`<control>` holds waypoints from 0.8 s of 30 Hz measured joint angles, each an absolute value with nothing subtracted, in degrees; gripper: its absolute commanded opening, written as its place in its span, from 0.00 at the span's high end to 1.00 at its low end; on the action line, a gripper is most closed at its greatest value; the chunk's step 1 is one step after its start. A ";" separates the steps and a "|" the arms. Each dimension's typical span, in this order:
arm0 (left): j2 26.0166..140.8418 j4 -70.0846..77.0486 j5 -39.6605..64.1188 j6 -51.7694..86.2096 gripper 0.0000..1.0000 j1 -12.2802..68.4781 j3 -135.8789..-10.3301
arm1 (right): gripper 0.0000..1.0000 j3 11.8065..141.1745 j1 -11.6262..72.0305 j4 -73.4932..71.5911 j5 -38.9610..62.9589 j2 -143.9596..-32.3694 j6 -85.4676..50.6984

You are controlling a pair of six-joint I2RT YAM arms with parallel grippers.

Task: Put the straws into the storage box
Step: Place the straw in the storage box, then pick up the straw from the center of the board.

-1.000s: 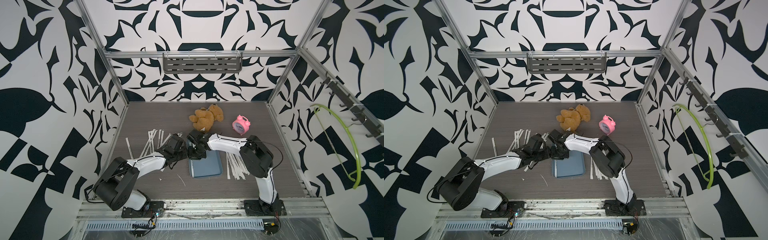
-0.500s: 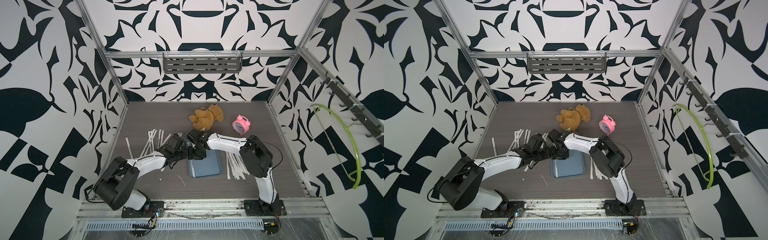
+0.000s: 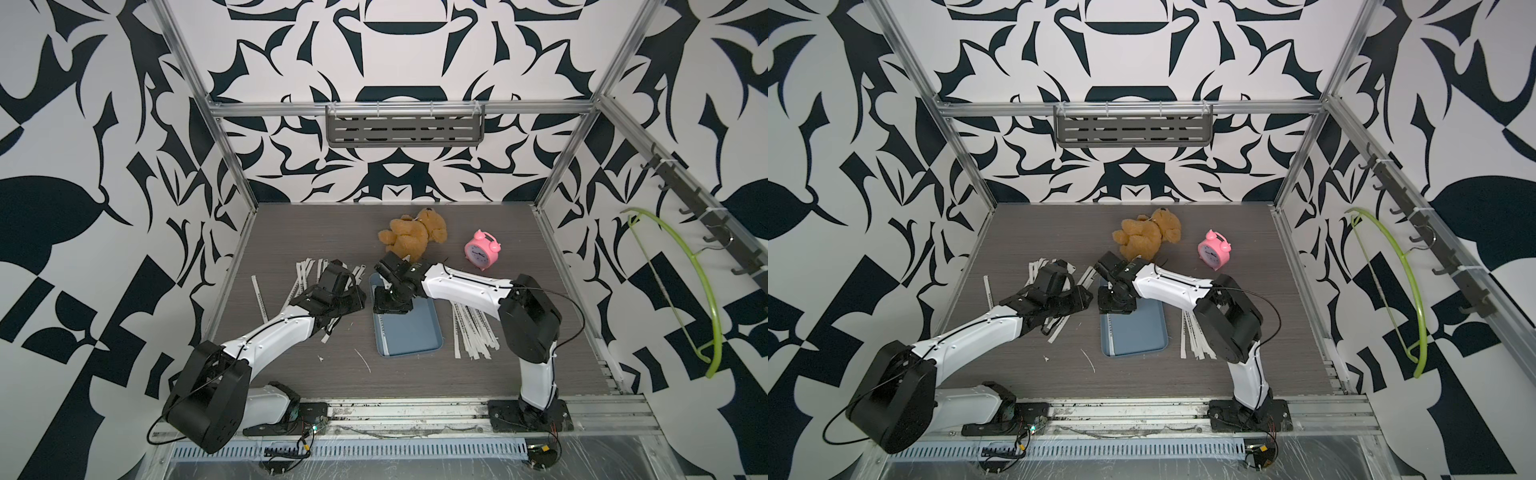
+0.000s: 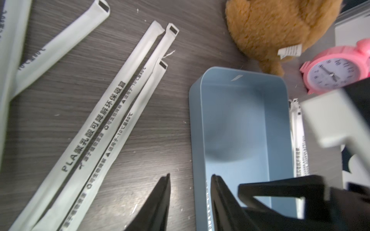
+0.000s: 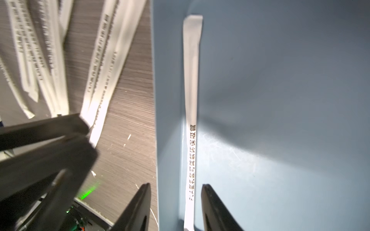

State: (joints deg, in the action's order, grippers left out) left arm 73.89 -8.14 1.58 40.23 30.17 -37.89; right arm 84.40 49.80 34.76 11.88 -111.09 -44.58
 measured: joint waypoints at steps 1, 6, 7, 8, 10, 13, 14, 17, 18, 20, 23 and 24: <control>73.89 -8.88 1.56 39.99 0.51 30.17 -38.00 | 0.72 83.53 49.56 34.79 11.57 -109.93 -44.18; 72.12 -12.08 1.52 39.18 0.31 30.37 -38.04 | 0.84 74.54 45.50 39.31 8.16 -98.06 -41.25; 71.70 -12.34 1.34 39.20 0.28 30.63 -38.04 | 0.84 72.36 43.77 40.62 7.16 -94.89 -40.71; 71.57 -12.38 1.26 39.33 0.27 30.89 -38.04 | 0.84 70.74 42.26 41.91 6.17 -92.44 -40.25; 71.64 -12.38 1.02 39.68 0.25 32.16 -38.04 | 0.81 67.42 39.09 45.17 3.27 -87.11 -39.44; 72.60 -12.29 0.82 40.51 0.24 34.39 -38.33 | 0.81 63.57 36.29 48.64 -0.21 -82.54 -38.41; 73.38 -12.08 0.80 40.73 0.24 34.89 -38.65 | 0.81 62.22 35.55 49.43 -0.56 -81.65 -38.13; 76.36 -11.55 0.67 41.60 0.24 36.40 -39.99 | 0.82 58.43 34.26 50.46 -0.71 -81.10 -37.26; 77.10 -11.40 0.62 41.93 0.24 36.86 -40.36 | 0.81 57.63 34.06 50.68 -0.89 -81.56 -37.19; 77.97 -10.85 0.47 42.44 0.24 37.63 -40.77 | 0.81 56.64 34.39 50.72 -1.21 -82.74 -37.19; 78.63 -10.07 0.34 43.09 0.24 38.26 -40.82 | 0.79 56.01 34.89 50.30 -1.96 -84.60 -36.97; 78.76 -9.98 0.23 43.31 0.24 38.35 -40.82 | 0.78 55.96 34.98 49.98 -2.07 -85.38 -36.86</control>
